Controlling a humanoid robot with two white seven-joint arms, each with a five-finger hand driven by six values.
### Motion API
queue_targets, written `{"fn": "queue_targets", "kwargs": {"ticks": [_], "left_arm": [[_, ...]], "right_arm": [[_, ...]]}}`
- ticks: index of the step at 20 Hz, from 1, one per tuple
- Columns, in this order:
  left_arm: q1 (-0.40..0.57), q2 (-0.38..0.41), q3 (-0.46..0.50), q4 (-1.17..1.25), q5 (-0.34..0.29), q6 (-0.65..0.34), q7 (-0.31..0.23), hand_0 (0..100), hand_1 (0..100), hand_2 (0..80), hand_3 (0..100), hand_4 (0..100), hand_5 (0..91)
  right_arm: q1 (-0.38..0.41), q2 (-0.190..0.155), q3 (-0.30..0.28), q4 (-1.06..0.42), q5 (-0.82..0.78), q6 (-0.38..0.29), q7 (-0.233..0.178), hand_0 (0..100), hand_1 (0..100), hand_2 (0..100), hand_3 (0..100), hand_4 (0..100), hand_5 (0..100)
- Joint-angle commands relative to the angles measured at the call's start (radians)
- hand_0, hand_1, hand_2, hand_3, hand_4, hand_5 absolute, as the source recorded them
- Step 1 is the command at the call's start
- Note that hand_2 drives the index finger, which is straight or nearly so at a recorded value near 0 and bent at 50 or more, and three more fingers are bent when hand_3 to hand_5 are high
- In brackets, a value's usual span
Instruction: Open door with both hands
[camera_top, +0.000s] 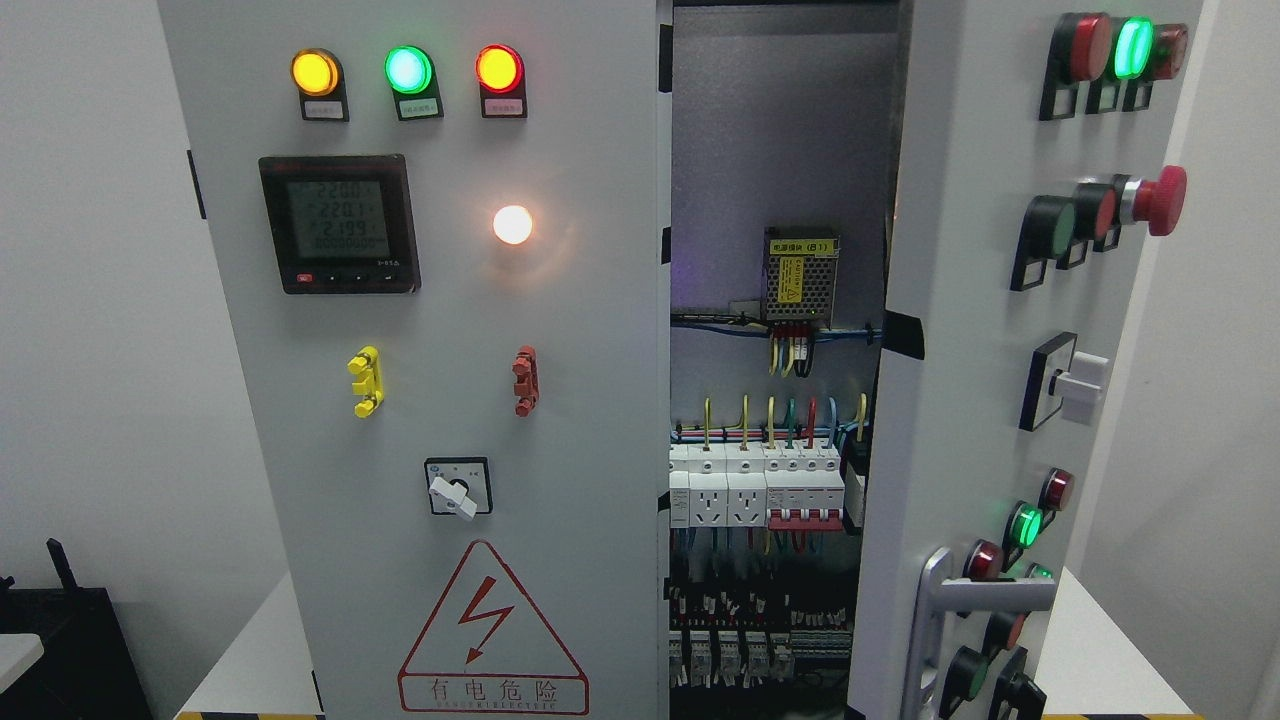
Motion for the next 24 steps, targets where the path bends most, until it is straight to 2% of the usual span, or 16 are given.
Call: {"fn": "queue_targets", "kwargs": {"ticks": [1, 5, 17, 19, 22, 24], "left_arm": [[-0.006, 0.217, 0.149, -0.051, 0.136, 0.010, -0.045, 0, 0, 0.0, 0, 3, 0.0], [-0.008, 0.251, 0.161, -0.052, 0.156, 0.013, -0.094, 0, 0, 0.0, 0, 3, 0.0], [-0.048, 0.269, 0.144, -0.072, 0.158, 0.013, -0.094, 0, 0, 0.0, 0, 3, 0.0], [-0.133, 0.269, 0.073, -0.078, 0.158, 0.015, -0.093, 0, 0, 0.0, 0, 3, 0.0], [-0.331, 0.271, -0.131, -0.078, 0.156, 0.016, -0.087, 0, 0, 0.0, 0, 3, 0.0], [-0.443, 0.274, -0.223, -0.074, 0.159, 0.022, -0.085, 0, 0, 0.0, 0, 3, 0.0]], "right_arm": [[0.000, 0.000, 0.000, 0.000, -0.018, 0.000, 0.000, 0, 0, 0, 0, 0, 0], [0.000, 0.000, 0.000, 0.000, -0.018, 0.000, 0.000, 0, 0, 0, 0, 0, 0], [0.000, 0.000, 0.000, 0.000, -0.018, 0.000, 0.000, 0, 0, 0, 0, 0, 0], [0.000, 0.000, 0.000, 0.000, -0.018, 0.000, 0.000, 0, 0, 0, 0, 0, 0], [0.000, -0.002, 0.000, 0.000, -0.018, 0.000, 0.000, 0, 0, 0, 0, 0, 0], [0.000, 0.000, 0.000, 0.000, -0.018, 0.000, 0.000, 0, 0, 0, 0, 0, 0]]}}
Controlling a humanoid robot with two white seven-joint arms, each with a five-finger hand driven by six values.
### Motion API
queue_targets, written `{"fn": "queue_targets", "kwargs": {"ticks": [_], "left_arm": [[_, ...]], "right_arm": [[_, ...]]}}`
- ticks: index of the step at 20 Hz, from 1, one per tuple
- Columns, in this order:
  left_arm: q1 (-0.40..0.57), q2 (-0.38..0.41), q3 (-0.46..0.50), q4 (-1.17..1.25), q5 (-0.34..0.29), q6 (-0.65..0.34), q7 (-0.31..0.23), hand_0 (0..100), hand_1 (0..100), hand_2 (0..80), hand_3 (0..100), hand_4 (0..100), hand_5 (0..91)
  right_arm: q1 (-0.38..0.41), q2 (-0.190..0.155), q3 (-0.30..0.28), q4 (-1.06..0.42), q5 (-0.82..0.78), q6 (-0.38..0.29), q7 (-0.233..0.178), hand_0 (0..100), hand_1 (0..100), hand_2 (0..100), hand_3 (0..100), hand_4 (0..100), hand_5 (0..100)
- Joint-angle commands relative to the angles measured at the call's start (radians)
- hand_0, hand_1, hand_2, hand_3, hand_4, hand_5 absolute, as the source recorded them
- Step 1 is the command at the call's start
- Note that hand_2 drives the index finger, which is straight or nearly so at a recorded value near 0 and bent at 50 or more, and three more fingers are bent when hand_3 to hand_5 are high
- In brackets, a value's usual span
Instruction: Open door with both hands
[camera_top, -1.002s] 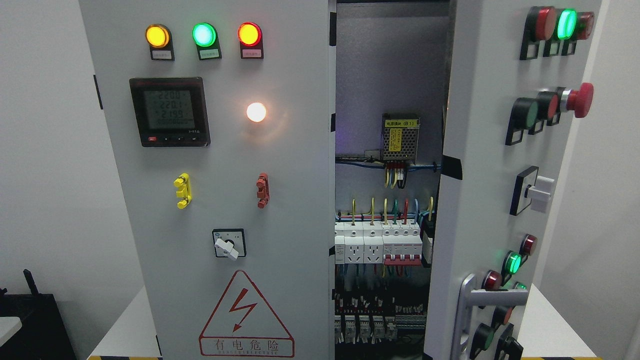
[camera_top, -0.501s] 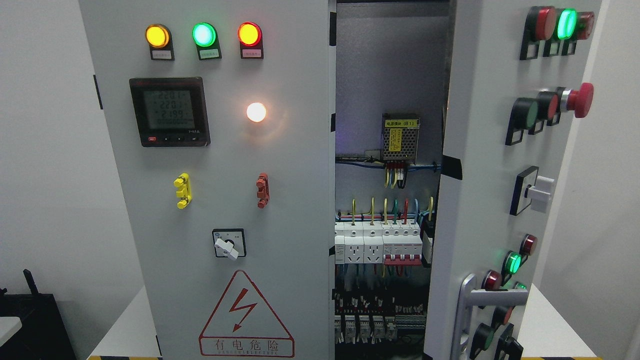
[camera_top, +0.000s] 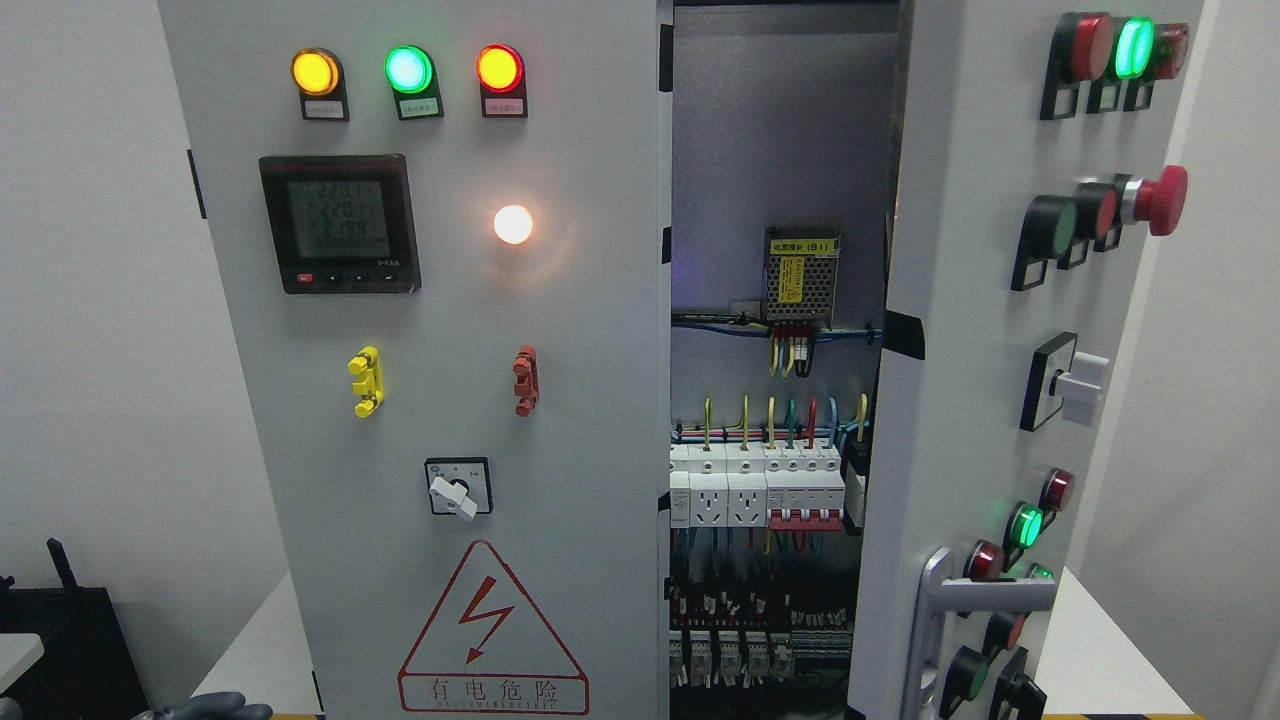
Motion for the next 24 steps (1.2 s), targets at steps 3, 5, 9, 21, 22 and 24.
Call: {"fn": "queue_targets", "kwargs": {"ticks": [3, 5, 9, 21, 22, 24], "left_arm": [[-0.366, 0.042, -0.345, -0.007, 0.042, 0.055, 0.009, 0, 0, 0.0, 0, 3, 0.0], [-0.398, 0.039, -0.348, -0.004, 0.058, 0.083, 0.011, 0, 0, 0.0, 0, 3, 0.0], [-0.492, 0.025, -0.449, -0.005, 0.044, 0.089, 0.038, 0, 0, 0.0, 0, 3, 0.0], [-1.102, -0.028, -1.020, 0.013, 0.059, 0.109, 0.075, 0, 0, 0.0, 0, 3, 0.0], [-1.156, -0.036, -1.067, 0.022, 0.067, 0.121, 0.078, 0, 0, 0.0, 0, 3, 0.0], [-1.268, -0.059, -1.162, 0.040, 0.104, 0.144, 0.083, 0, 0, 0.0, 0, 3, 0.0]], "right_arm": [[0.000, 0.000, 0.000, 0.000, -0.018, 0.000, 0.000, 0, 0, 0, 0, 0, 0], [0.000, 0.000, 0.000, 0.000, -0.018, 0.000, 0.000, 0, 0, 0, 0, 0, 0], [0.000, 0.000, 0.000, 0.000, -0.020, 0.000, 0.000, 0, 0, 0, 0, 0, 0], [0.000, 0.000, 0.000, 0.000, -0.018, 0.000, 0.000, 0, 0, 0, 0, 0, 0], [0.000, -0.001, 0.000, 0.000, -0.018, 0.000, 0.000, 0, 0, 0, 0, 0, 0], [0.000, 0.000, 0.000, 0.000, -0.018, 0.000, 0.000, 0, 0, 0, 0, 0, 0]]}}
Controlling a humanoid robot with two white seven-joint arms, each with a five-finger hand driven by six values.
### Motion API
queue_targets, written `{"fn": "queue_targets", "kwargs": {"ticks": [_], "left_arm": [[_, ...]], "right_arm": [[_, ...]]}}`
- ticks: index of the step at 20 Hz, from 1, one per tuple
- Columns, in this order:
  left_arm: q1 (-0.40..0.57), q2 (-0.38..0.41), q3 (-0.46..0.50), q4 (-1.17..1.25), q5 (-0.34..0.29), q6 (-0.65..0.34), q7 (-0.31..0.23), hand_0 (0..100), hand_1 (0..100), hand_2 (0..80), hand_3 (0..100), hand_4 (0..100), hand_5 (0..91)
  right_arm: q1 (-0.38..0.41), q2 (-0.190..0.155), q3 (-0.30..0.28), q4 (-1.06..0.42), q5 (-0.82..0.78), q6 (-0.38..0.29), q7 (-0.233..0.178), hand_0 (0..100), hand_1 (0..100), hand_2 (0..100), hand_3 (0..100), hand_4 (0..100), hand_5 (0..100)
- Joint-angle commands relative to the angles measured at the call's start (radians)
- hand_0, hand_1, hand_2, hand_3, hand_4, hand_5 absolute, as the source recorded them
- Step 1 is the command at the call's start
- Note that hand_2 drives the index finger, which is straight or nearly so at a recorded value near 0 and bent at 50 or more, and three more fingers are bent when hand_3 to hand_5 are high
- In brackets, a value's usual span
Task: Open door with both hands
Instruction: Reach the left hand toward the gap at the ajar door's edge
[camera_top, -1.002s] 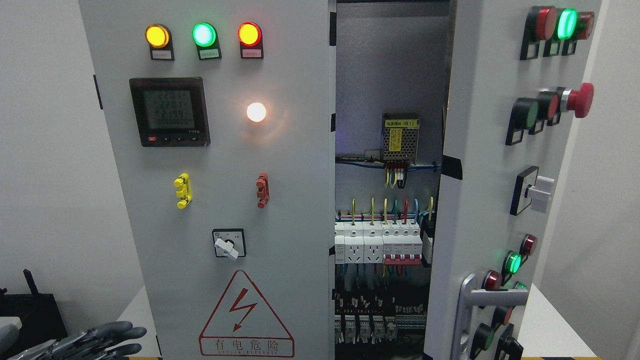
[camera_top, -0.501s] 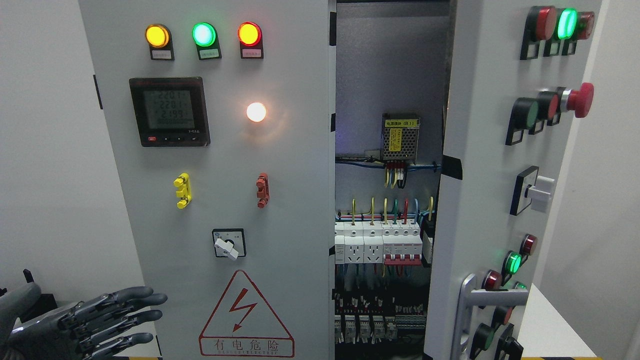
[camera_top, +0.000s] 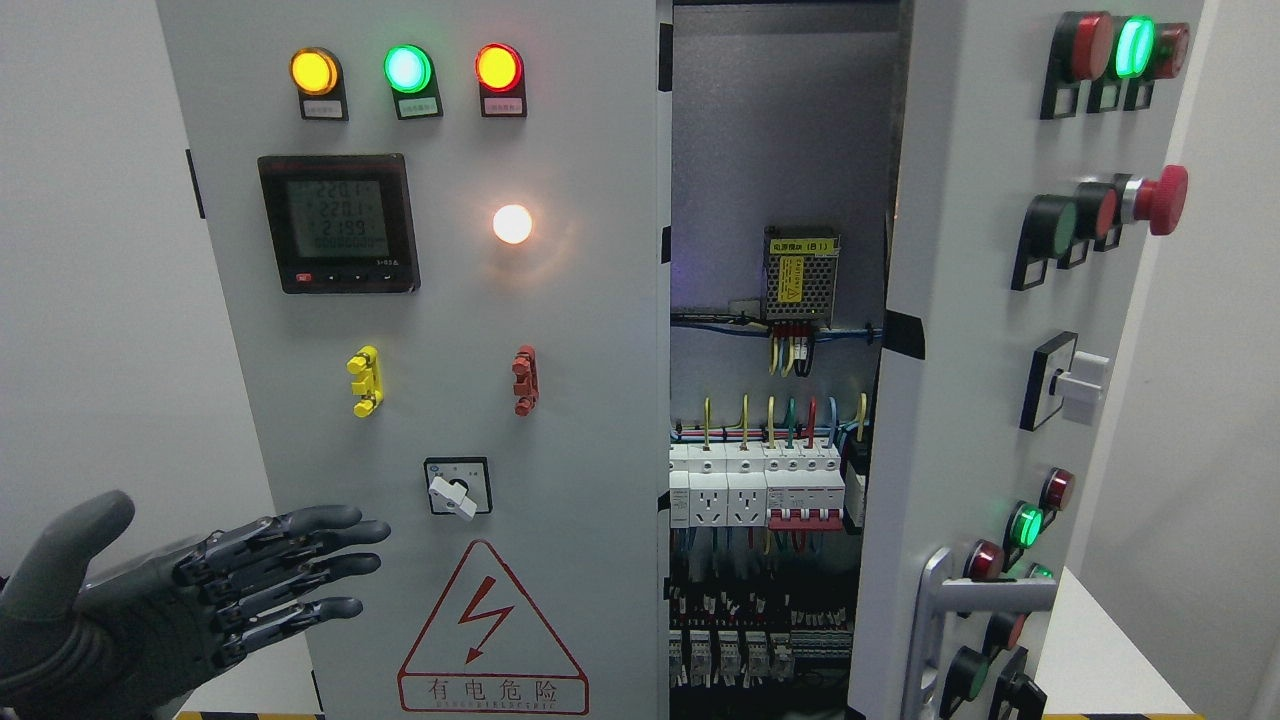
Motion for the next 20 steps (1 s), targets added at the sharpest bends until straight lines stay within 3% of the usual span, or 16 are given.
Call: {"fn": "queue_targets", "kwargs": {"ticks": [1, 5, 9, 13, 20], "left_arm": [[-0.330, -0.059, -0.483, 0.038, 0.056, 0.035, 0.011, 0, 0, 0.0, 0, 3, 0.0], [-0.551, -0.085, -0.684, 0.049, 0.109, 0.037, 0.052, 0, 0, 0.0, 0, 3, 0.0], [-0.599, -0.154, -0.703, 0.076, 0.123, 0.040, 0.090, 0, 0, 0.0, 0, 3, 0.0], [-0.662, -0.220, -0.749, 0.115, 0.128, 0.074, 0.097, 0, 0, 0.0, 0, 3, 0.0], [-0.863, -0.290, -0.919, 0.133, 0.260, 0.075, 0.098, 0, 0, 0.0, 0, 3, 0.0]], "right_arm": [[0.000, 0.000, 0.000, 0.000, -0.018, 0.000, -0.001, 0, 0, 0, 0, 0, 0], [0.000, 0.000, 0.000, 0.000, -0.018, 0.000, -0.001, 0, 0, 0, 0, 0, 0], [0.000, 0.000, 0.000, 0.000, -0.018, 0.000, -0.001, 0, 0, 0, 0, 0, 0], [0.000, 0.000, 0.000, 0.000, -0.018, 0.000, -0.001, 0, 0, 0, 0, 0, 0], [0.000, 0.000, 0.000, 0.001, -0.018, 0.000, -0.001, 0, 0, 0, 0, 0, 0]]}}
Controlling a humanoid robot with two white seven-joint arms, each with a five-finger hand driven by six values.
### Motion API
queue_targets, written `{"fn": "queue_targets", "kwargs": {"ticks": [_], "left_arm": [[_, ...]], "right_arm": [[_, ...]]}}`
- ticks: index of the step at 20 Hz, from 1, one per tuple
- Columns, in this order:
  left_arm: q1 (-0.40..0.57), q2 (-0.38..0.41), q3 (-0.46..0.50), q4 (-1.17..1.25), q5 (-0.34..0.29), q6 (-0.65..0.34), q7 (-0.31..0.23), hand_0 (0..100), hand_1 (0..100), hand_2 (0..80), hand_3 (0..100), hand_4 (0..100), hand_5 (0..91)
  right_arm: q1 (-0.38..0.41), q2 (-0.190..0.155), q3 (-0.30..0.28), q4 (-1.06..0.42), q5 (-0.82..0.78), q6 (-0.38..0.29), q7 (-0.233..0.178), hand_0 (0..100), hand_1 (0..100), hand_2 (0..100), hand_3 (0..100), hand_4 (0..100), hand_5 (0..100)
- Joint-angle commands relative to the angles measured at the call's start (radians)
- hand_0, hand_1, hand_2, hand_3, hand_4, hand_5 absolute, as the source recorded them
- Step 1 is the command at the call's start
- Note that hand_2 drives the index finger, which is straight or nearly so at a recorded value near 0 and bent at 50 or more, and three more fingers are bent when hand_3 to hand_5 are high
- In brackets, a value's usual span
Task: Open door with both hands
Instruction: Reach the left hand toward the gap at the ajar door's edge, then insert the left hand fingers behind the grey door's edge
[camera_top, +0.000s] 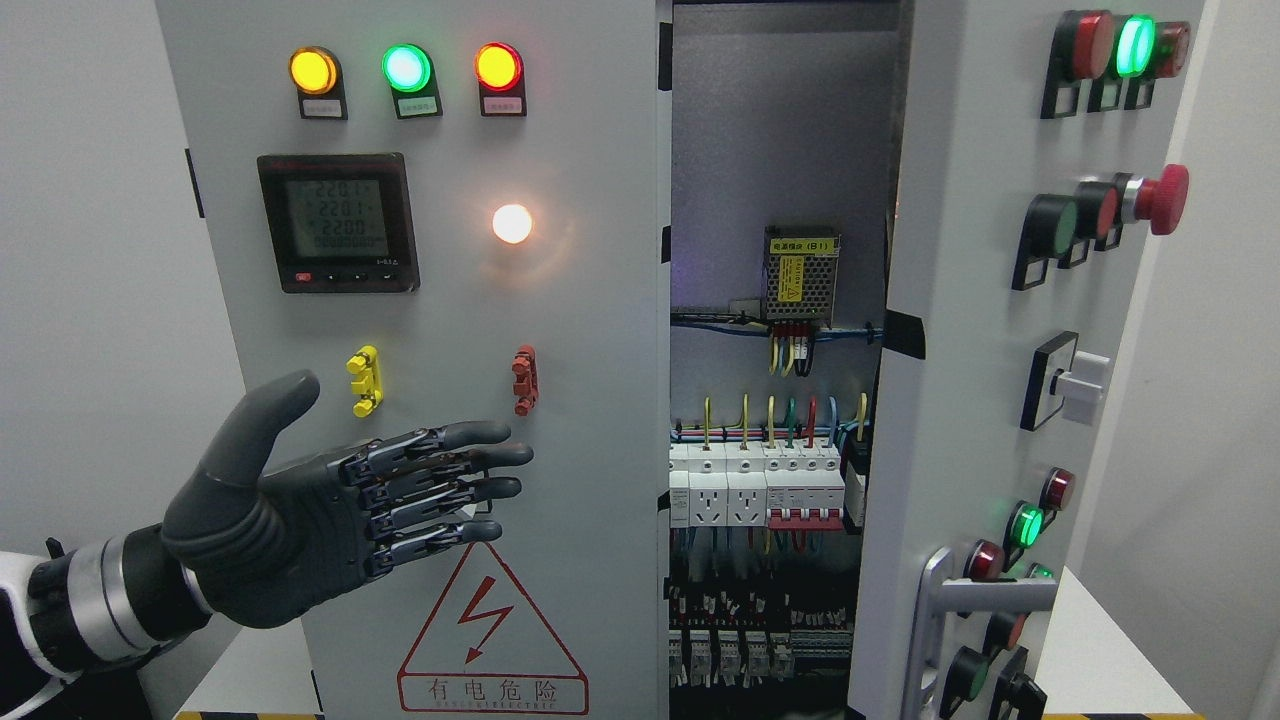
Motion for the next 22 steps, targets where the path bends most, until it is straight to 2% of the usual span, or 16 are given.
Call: {"fn": "queue_targets", "kwargs": {"ticks": [1, 5, 11, 15, 22], "left_arm": [[-0.166, -0.139, -0.279, 0.060, 0.086, 0.002, 0.003, 0, 0, 0.0, 0, 3, 0.0], [-0.197, -0.222, -0.282, 0.091, 0.089, 0.002, 0.041, 0, 0, 0.0, 0, 3, 0.0], [-0.232, -0.351, -0.277, 0.157, 0.090, 0.004, 0.044, 0, 0, 0.0, 0, 3, 0.0], [-0.271, -0.403, -0.274, 0.183, 0.139, 0.007, 0.044, 0, 0, 0.0, 0, 3, 0.0], [-0.297, -0.512, -0.262, 0.252, 0.162, 0.030, 0.073, 0, 0, 0.0, 0, 3, 0.0]], "right_arm": [[0.000, -0.001, 0.000, 0.000, -0.018, 0.000, 0.000, 0, 0, 0, 0, 0, 0], [0.000, 0.000, 0.000, 0.000, -0.018, 0.000, 0.000, 0, 0, 0, 0, 0, 0], [0.000, 0.000, 0.000, 0.000, -0.018, 0.000, -0.001, 0, 0, 0, 0, 0, 0], [0.000, -0.001, 0.000, 0.000, -0.018, 0.000, 0.000, 0, 0, 0, 0, 0, 0], [0.000, 0.000, 0.000, 0.000, -0.018, 0.000, 0.000, 0, 0, 0, 0, 0, 0]]}}
